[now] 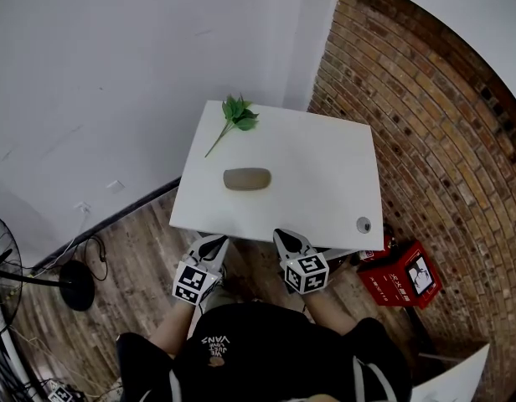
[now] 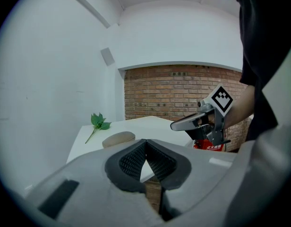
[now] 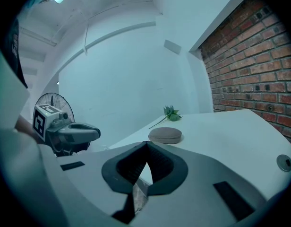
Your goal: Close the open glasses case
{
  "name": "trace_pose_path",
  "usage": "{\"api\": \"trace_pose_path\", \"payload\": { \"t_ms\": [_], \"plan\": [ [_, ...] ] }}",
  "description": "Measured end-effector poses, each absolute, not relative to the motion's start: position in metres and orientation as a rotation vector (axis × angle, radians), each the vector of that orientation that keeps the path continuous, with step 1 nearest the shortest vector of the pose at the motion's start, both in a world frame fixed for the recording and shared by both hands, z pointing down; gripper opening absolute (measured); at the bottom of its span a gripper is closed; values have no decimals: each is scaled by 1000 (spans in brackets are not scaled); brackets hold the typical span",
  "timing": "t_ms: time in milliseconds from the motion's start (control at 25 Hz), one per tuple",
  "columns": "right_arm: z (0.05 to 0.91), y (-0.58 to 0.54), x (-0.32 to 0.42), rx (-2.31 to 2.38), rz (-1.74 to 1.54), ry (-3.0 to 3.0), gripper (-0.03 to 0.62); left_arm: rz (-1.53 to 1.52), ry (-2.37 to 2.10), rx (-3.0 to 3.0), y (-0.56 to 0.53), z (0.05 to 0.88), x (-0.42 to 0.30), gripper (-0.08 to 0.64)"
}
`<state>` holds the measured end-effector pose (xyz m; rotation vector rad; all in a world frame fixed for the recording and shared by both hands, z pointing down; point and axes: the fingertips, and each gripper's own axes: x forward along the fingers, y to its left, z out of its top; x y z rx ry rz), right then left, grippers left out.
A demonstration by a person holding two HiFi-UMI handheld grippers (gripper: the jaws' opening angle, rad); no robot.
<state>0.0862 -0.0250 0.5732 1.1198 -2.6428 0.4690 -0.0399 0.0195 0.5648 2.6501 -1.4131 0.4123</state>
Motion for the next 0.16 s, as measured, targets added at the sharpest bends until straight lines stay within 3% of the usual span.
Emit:
{"api": "trace_pose_path", "payload": {
  "t_ms": [160],
  "plan": [
    [574, -26, 84, 1122, 461, -2637, -2, 410, -1408, 2654, 18, 564, -41, 11]
  ]
}}
